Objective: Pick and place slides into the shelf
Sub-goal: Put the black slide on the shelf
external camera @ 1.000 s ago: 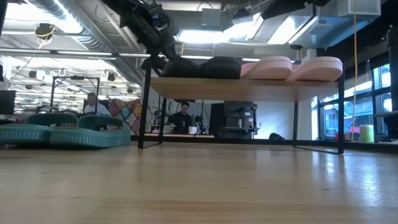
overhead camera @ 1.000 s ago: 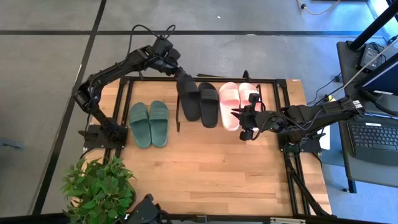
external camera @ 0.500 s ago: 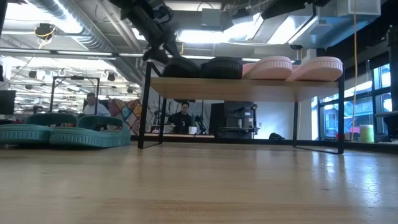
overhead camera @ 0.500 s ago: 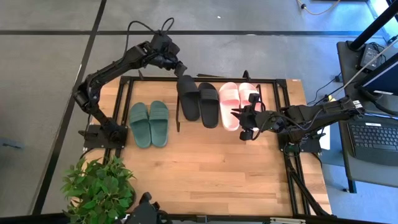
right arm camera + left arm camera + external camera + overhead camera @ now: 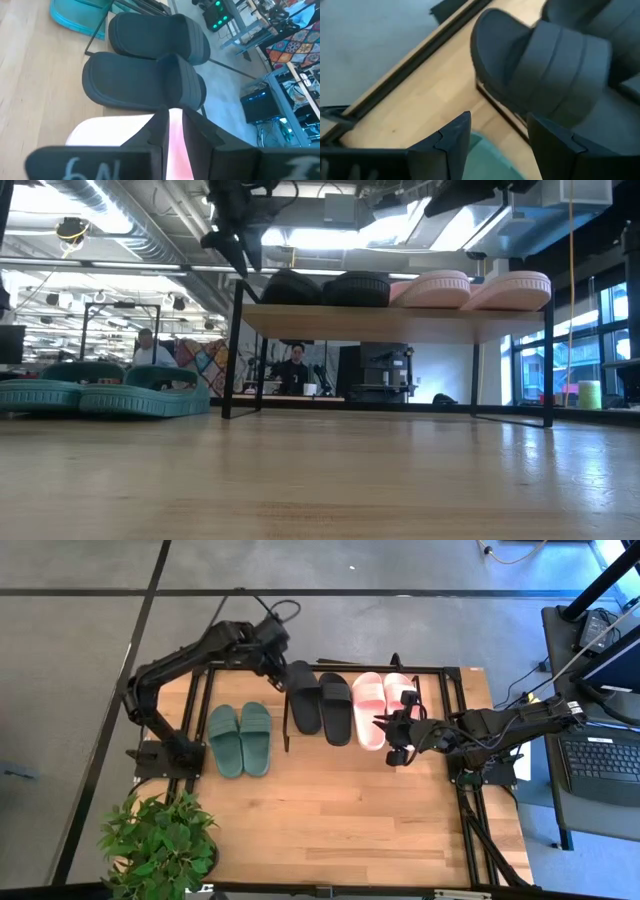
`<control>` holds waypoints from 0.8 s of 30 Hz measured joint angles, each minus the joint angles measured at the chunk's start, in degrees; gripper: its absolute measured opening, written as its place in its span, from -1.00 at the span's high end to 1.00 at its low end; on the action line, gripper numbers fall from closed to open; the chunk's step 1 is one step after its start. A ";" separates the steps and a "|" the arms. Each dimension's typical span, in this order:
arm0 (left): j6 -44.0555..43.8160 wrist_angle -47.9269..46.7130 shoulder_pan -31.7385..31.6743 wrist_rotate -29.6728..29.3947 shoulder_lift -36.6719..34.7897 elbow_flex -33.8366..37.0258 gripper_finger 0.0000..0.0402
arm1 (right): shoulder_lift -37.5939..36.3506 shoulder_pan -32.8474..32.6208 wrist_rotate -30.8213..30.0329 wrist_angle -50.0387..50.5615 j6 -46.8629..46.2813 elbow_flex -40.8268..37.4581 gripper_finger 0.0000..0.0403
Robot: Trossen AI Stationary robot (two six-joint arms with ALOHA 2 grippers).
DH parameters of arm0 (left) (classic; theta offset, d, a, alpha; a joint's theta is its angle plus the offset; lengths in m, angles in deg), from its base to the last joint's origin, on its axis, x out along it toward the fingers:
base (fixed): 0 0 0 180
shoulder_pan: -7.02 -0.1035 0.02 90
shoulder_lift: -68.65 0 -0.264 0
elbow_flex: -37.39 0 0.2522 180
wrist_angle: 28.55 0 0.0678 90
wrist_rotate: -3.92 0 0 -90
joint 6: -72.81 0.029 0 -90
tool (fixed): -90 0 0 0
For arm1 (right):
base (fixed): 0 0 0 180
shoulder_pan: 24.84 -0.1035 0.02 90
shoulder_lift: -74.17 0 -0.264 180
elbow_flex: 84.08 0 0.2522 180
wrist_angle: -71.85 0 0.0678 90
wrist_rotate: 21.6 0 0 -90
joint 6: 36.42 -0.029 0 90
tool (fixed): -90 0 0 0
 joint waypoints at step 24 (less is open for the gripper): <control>-7.06 -2.44 5.23 -9.98 5.23 1.35 0.08 | 0.00 -0.01 0.00 1.02 -1.32 0.00 0.73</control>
